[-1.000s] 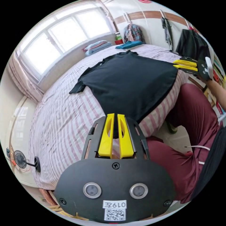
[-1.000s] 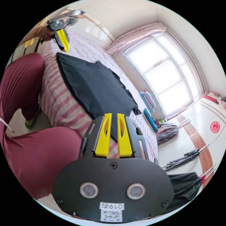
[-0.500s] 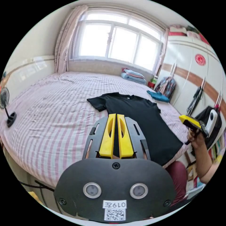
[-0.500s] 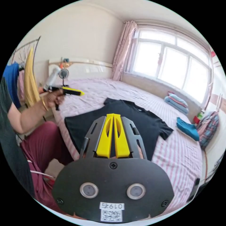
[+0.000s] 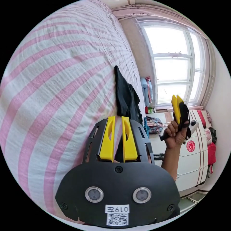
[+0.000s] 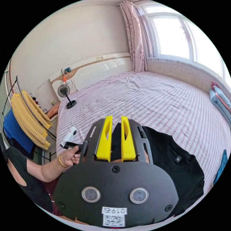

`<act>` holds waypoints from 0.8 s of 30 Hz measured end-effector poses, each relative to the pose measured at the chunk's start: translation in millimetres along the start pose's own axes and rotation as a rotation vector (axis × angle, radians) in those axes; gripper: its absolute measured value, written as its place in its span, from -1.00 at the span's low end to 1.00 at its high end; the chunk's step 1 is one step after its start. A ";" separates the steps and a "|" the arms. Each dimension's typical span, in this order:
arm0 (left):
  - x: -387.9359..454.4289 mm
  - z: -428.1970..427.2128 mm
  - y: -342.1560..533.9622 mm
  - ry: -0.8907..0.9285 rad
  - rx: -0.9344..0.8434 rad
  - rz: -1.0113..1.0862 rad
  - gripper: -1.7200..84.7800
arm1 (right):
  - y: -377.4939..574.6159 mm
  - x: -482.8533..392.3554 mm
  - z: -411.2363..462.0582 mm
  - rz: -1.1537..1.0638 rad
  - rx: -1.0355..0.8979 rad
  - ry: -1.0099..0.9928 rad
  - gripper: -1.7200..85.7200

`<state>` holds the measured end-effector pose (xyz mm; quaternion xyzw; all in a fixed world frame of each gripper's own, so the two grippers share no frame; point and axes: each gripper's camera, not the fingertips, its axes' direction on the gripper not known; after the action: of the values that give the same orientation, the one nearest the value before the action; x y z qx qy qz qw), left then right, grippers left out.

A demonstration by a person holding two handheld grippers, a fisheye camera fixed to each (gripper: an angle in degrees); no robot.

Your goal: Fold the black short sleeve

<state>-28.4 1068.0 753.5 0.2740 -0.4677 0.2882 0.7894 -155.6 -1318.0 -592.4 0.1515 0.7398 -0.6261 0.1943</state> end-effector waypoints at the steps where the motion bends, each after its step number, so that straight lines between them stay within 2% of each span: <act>1: -4.4 0.7 -7.4 0.027 0.026 -0.008 -0.91 | -19.1 12.0 13.6 0.031 0.022 -0.009 -0.83; 5: -14.4 10.7 -32.5 0.075 0.077 0.015 -0.90 | -68.7 38.9 65.4 0.073 -0.039 -0.077 -0.83; 8: -23.4 16.5 -50.9 0.116 0.082 0.022 -0.91 | -111.7 37.1 118.1 -0.021 -0.218 -0.104 -0.83; 13: -12.9 23.4 -68.1 -0.011 0.088 0.121 -0.91 | -178.4 -25.2 202.7 -0.439 -0.574 0.057 -0.84; 16: -3.6 26.3 -76.1 -0.093 0.094 0.170 -0.91 | -206.0 -60.6 240.1 -0.636 -0.707 0.134 -0.82; 24: -6.0 38.7 -97.3 -0.107 0.086 0.172 -0.92 | -268.3 -96.8 304.9 -0.804 -0.858 0.224 -0.83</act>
<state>15.9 973.1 748.3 0.2814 -0.5180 0.3599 0.7232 -166.1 -1662.2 -356.2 -0.1672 0.9418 -0.2763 -0.0932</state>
